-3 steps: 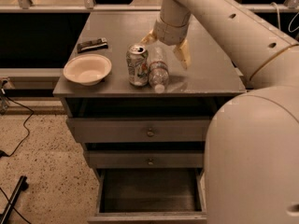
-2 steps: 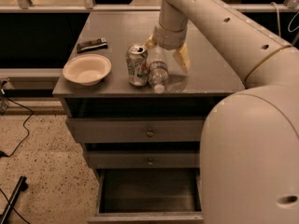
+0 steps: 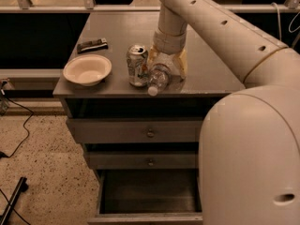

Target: Place water bottle into bottom drawer

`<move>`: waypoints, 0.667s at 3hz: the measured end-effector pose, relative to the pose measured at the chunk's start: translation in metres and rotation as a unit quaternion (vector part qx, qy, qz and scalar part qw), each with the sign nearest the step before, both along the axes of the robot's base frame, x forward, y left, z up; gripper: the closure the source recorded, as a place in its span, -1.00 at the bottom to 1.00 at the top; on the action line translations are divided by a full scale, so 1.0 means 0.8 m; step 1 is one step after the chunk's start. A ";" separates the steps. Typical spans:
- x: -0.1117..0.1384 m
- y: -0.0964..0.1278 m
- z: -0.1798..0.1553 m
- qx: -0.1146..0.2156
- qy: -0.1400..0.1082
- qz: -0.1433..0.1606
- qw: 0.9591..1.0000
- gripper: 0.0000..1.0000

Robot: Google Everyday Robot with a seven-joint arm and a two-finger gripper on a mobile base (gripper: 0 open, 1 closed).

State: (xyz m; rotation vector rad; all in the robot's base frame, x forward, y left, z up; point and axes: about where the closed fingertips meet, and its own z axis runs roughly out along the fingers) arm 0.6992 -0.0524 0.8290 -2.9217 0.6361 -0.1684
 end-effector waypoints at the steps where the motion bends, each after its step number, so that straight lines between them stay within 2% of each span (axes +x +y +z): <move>1: -0.005 -0.002 0.007 0.008 0.008 -0.002 1.000 0.15; 2: -0.005 -0.003 0.008 0.009 0.008 -0.003 1.000 0.62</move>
Offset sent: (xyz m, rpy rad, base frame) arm -0.0277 -0.0556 0.0557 0.0240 0.1026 -0.1029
